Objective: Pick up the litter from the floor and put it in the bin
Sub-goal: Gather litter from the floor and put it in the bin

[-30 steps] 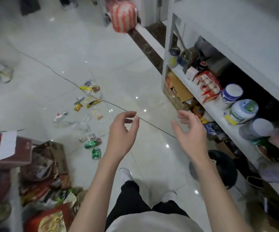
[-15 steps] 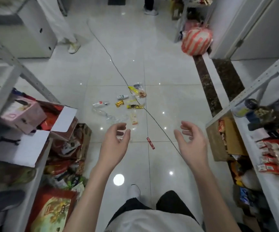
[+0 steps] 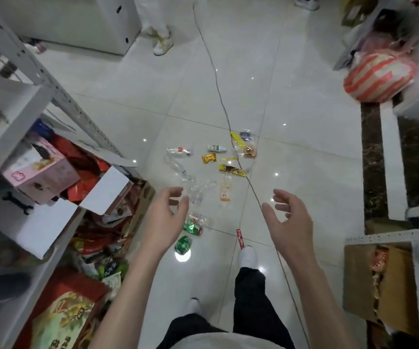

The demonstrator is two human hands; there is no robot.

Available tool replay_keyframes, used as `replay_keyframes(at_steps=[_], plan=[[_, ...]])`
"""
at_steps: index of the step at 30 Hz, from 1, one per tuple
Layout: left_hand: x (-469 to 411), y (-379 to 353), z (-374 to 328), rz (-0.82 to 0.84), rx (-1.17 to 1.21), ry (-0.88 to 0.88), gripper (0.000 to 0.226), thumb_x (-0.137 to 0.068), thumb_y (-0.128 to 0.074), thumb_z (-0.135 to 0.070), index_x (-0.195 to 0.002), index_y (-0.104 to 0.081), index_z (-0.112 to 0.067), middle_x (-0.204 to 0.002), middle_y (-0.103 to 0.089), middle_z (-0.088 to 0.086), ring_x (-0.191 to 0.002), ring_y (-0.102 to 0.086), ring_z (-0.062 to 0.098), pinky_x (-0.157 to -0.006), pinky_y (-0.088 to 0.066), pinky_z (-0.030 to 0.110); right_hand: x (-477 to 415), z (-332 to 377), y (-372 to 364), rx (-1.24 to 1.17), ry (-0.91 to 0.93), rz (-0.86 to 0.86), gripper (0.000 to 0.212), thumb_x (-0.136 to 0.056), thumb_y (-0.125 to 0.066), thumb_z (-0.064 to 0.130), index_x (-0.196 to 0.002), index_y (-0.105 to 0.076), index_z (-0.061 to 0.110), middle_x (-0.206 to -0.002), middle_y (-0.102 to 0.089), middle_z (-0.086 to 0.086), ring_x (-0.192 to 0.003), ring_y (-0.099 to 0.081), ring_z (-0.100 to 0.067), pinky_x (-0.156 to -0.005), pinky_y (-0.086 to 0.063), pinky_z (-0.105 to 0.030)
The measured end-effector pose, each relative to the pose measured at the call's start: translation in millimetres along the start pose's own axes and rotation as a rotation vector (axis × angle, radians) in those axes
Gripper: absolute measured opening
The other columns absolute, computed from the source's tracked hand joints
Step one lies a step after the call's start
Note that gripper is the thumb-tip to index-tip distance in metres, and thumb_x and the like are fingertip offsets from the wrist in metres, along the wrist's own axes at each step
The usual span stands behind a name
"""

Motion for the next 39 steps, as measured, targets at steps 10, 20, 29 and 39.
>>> replay_keyframes(at_steps=[10,20,29,39], plan=[[-159,-81,39,-0.076,-0.126,0.163,0.035,-0.094,-0.054,-0.04,-0.124,-0.057,-0.022,-0.117,-0.06,-0.01,-0.1,-0.058,0.006,-0.085,-0.05,0.03,-189,-67,-71,0.042,-0.103,0.2,0.038,-0.089,-0.069,0.028,-0.125,-0.058,0.028,-0.117,-0.062,0.011,-0.105,-0.059,-0.004,-0.082,-0.039,-0.013],[-303,-211,208,-0.013,-0.153,0.251,0.034,-0.095,-0.052,-0.042,-0.126,-0.054,-0.028,-0.121,-0.056,-0.014,-0.105,-0.056,0.002,-0.085,-0.05,0.029,-311,-234,-234,0.099,-0.164,0.281,0.039,-0.088,-0.07,0.031,-0.124,-0.057,0.033,-0.117,-0.059,0.017,-0.104,-0.056,0.005,-0.08,-0.038,-0.008],[-406,-349,399,0.043,-0.269,0.18,0.036,-0.094,-0.054,-0.04,-0.127,-0.053,-0.026,-0.123,-0.055,-0.011,-0.101,-0.055,0.003,-0.085,-0.045,0.024,-387,-431,-379,0.181,-0.119,0.361,0.045,-0.087,-0.07,0.035,-0.129,-0.055,0.031,-0.12,-0.056,0.015,-0.105,-0.056,-0.001,-0.087,-0.042,-0.018],[-499,-478,552,0.185,-0.547,-0.035,0.069,-0.079,-0.071,-0.042,-0.138,-0.044,-0.021,-0.141,-0.046,-0.001,-0.128,-0.043,0.023,-0.104,-0.035,0.039,-445,-606,-502,0.38,-0.045,0.324,0.056,-0.085,-0.066,0.045,-0.136,-0.048,0.03,-0.13,-0.046,0.005,-0.112,-0.056,-0.016,-0.094,-0.05,-0.044]])
Point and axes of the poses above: each hand's wrist, its own x-axis away from the middle knuckle, its own y-axis out of the back of the hand, z = x × y, the point moved 5 cm from there along -x, towards the middle knuckle
